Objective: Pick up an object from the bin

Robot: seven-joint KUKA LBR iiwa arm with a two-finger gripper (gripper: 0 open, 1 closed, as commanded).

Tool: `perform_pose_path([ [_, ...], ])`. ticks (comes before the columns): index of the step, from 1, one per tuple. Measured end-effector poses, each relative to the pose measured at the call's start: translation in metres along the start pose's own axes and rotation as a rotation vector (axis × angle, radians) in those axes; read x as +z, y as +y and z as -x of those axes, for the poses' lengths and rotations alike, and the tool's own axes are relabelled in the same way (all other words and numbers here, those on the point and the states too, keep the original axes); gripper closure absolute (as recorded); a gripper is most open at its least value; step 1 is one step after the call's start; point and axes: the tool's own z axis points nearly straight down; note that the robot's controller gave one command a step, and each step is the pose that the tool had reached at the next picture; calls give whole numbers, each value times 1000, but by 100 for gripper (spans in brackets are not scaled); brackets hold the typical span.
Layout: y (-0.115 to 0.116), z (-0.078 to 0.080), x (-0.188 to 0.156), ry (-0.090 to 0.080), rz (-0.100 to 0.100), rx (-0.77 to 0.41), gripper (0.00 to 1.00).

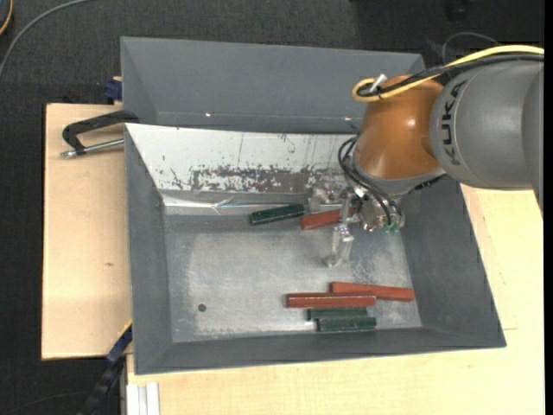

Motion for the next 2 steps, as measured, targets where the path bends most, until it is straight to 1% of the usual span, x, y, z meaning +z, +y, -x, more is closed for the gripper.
perform_pose_path([
  [1,-1,-1,1,2,0,1,100],
  [2,31,2,-144,-8,-1,-38,100],
])
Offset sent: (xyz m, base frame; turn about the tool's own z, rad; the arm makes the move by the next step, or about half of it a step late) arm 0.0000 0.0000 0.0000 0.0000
